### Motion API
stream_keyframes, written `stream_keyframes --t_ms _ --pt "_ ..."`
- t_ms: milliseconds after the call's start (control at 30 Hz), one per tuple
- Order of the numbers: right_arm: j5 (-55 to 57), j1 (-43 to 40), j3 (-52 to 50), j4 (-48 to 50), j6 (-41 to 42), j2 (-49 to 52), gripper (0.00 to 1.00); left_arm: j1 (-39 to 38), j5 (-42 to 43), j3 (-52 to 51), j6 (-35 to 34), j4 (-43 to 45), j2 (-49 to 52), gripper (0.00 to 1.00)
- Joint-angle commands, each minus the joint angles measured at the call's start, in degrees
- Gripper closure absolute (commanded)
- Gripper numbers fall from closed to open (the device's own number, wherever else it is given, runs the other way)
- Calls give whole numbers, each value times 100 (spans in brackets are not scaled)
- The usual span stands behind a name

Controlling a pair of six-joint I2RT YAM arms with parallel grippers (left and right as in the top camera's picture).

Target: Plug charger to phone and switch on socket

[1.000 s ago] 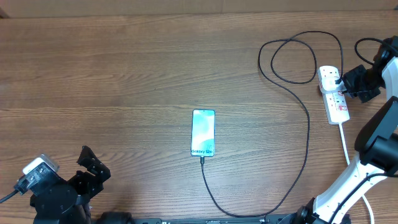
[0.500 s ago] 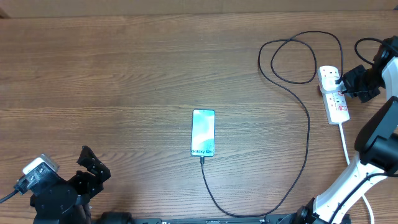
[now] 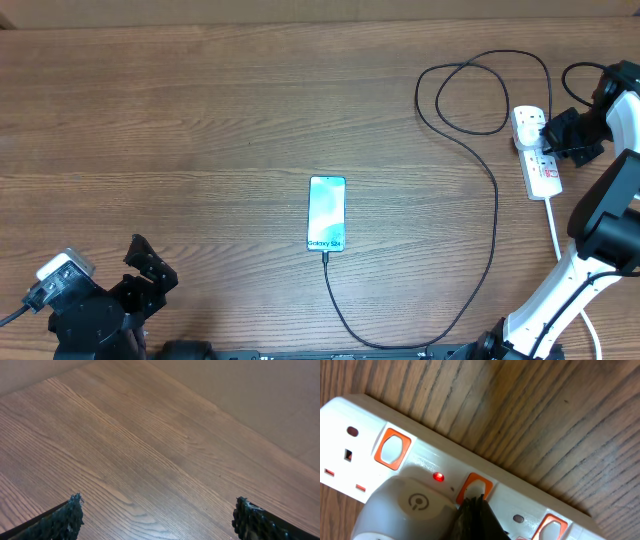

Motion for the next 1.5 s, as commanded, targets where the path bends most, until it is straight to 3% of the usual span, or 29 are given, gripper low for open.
stream_keyframes --t_ms 0,267,533,700,833,1033,1267,1467 --pt "127 -37 304 -234 -85 -2 96 70 -133 26 -52 2 -184 0" --pt "155 -485 564 -518 4 -1167 96 509 -133 26 -50 2 -1123 0" --pt "-796 -529 748 -339 221 -3121 96 723 -133 26 -52 2 -1762 0" --pt "-1436 -527 911 542 310 -4428 96 719 -133 26 -50 0 -2017 0" --pt "-1550 -503 979 1340 780 -5263 87 691 -136 26 -52 0 -2164 0" --pt "-1888 -487 1576 1696 1506 -5364 89 684 -133 17 -52 -125 -2302 0" --pt "-2437 -487 1637 2485 1508 -5517 91 680 -133 17 -52 -997 -2302 0" --pt "-2420 -389 1637 2050 1158 -5884 83 680 -153 17 -160 -1237 -2302 0"
